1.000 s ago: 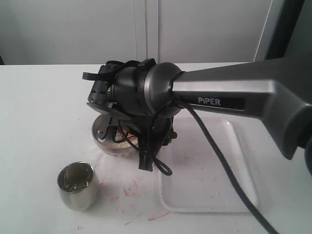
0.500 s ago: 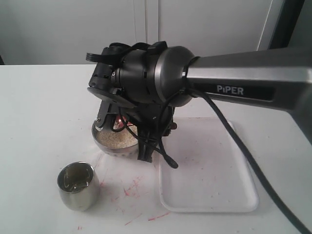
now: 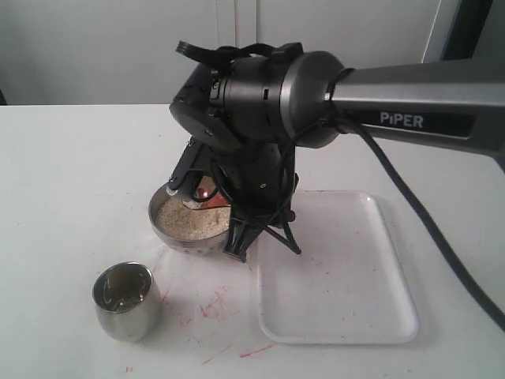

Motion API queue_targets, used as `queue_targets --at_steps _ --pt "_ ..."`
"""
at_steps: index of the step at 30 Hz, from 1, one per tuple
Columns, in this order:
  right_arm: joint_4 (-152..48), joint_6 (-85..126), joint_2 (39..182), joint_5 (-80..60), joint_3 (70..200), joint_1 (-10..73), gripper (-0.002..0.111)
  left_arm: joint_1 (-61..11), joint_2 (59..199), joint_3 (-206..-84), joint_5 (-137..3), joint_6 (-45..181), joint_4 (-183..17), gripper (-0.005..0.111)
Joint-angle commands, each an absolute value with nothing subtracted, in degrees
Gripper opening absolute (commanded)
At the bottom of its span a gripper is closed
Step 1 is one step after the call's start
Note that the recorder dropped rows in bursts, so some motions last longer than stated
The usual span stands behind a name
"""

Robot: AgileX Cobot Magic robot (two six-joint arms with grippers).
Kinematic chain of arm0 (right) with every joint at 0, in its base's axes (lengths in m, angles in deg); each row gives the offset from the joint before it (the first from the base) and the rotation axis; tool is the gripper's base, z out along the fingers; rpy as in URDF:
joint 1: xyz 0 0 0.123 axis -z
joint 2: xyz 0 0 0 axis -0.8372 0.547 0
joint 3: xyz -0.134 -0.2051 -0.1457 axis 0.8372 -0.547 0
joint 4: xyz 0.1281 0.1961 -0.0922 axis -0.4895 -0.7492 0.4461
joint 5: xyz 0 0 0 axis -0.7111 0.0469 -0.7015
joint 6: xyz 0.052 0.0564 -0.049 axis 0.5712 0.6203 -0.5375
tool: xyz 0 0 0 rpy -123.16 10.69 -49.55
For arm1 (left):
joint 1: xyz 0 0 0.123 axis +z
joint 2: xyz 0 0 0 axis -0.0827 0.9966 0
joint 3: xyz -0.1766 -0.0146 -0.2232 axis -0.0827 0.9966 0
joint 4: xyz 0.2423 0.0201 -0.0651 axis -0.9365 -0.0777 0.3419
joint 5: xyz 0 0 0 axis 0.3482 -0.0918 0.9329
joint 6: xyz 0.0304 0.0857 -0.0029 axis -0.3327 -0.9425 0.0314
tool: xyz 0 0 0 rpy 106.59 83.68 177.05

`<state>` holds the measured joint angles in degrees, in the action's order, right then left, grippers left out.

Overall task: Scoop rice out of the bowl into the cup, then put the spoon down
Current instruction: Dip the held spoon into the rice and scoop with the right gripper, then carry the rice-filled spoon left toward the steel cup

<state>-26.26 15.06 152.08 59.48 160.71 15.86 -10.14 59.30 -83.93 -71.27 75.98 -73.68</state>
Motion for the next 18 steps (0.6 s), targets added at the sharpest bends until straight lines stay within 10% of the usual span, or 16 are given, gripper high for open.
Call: queue_targets --at_steps 1,18 --pt "-30.03 14.15 150.81 59.76 160.61 16.6 0.0 -10.05 59.34 -84.33 -71.08 76.09 -73.31 0.014" --pt "-33.75 13.69 149.95 59.76 160.61 17.57 0.0 -10.05 59.34 -84.33 -71.08 76.09 -73.31 0.014"
